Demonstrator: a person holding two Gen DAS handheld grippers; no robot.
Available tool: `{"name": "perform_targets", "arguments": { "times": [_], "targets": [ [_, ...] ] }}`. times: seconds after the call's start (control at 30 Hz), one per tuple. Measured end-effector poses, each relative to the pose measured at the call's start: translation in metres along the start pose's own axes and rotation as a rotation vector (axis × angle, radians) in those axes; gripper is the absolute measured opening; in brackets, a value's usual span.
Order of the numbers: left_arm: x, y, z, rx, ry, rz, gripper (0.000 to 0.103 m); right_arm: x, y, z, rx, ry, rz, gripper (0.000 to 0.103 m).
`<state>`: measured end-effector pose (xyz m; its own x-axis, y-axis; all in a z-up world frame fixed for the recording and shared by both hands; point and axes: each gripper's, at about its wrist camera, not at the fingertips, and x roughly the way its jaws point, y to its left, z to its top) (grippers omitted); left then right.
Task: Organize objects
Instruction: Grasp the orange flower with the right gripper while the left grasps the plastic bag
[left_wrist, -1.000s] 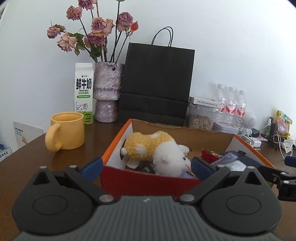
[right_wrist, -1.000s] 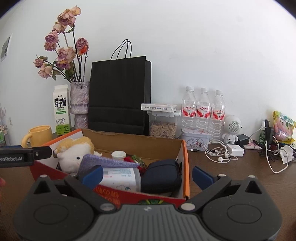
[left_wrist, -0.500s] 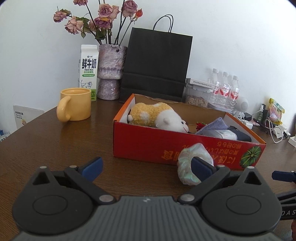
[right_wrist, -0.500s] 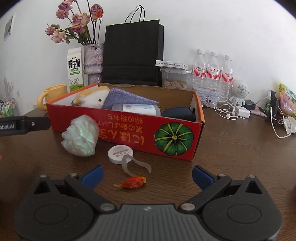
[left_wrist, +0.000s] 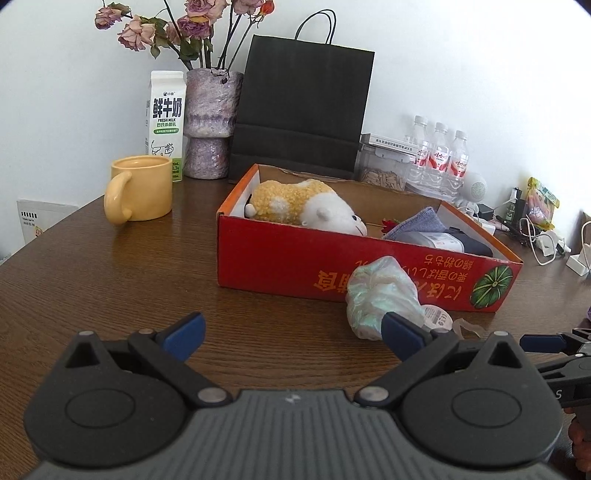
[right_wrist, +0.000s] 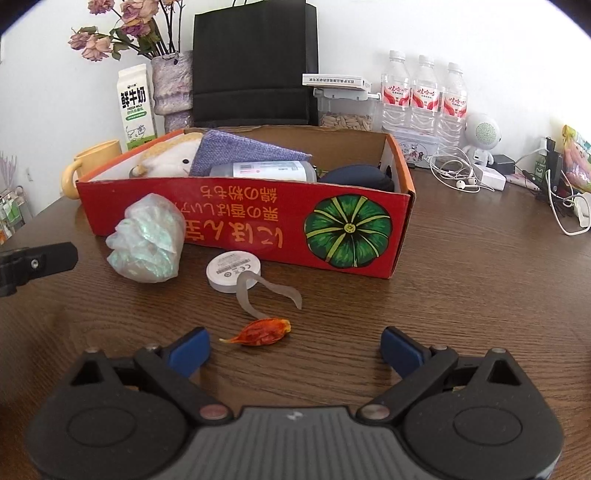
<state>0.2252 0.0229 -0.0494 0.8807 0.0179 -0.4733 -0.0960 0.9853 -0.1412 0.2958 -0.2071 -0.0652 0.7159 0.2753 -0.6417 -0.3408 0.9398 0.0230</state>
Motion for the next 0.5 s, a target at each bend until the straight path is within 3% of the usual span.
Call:
{"name": "perform_targets", "arguments": {
  "times": [0.1,0.2,0.27,0.4,0.5],
  "targets": [
    [-0.001,0.000,0.000,-0.001,-0.003,-0.005,0.103,-0.001,0.002,0.002,-0.013,-0.015,0.014,0.086],
    [-0.001,0.000,0.001,-0.002,-0.001,-0.007,0.103,-0.003,0.003,0.003,-0.023,-0.032,0.030,0.066],
    [0.000,0.000,0.001,-0.002,-0.001,-0.007,0.103,-0.005,0.003,0.003,-0.027,-0.046,0.039,0.039],
    [0.000,0.000,0.001,-0.004,0.003,-0.006,0.103,-0.007,0.002,0.004,-0.020,-0.058,0.036,0.038],
    [0.001,0.000,0.001,-0.005,0.006,-0.005,0.103,-0.025,-0.005,0.001,0.037,-0.190,0.023,0.038]
  ]
}}
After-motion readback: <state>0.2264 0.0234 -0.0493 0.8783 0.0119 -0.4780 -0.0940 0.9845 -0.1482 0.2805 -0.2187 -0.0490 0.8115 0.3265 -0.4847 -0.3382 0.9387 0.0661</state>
